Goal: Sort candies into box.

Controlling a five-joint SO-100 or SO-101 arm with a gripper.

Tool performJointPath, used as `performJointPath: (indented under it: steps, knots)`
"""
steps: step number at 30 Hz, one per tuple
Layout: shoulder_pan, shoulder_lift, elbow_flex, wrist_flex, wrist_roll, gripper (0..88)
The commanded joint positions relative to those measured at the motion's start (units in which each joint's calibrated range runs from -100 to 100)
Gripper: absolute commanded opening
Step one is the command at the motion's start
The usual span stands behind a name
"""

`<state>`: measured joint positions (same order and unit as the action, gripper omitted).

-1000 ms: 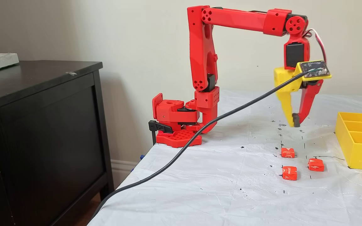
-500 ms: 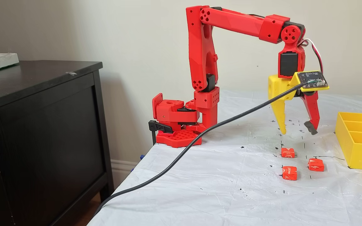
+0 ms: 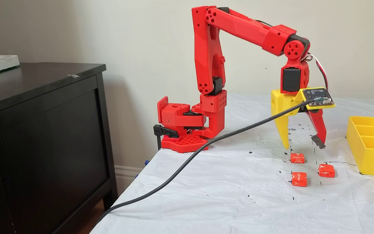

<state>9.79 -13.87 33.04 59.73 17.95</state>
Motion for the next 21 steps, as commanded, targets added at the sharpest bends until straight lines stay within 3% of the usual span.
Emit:
performJointPath:
  steps: [1, 21]
  knots:
    - [-0.2, -0.6, 0.0, -1.3, 0.1, 29.6]
    - [-0.9, 5.1, 1.8, -5.7, -0.7, 28.2]
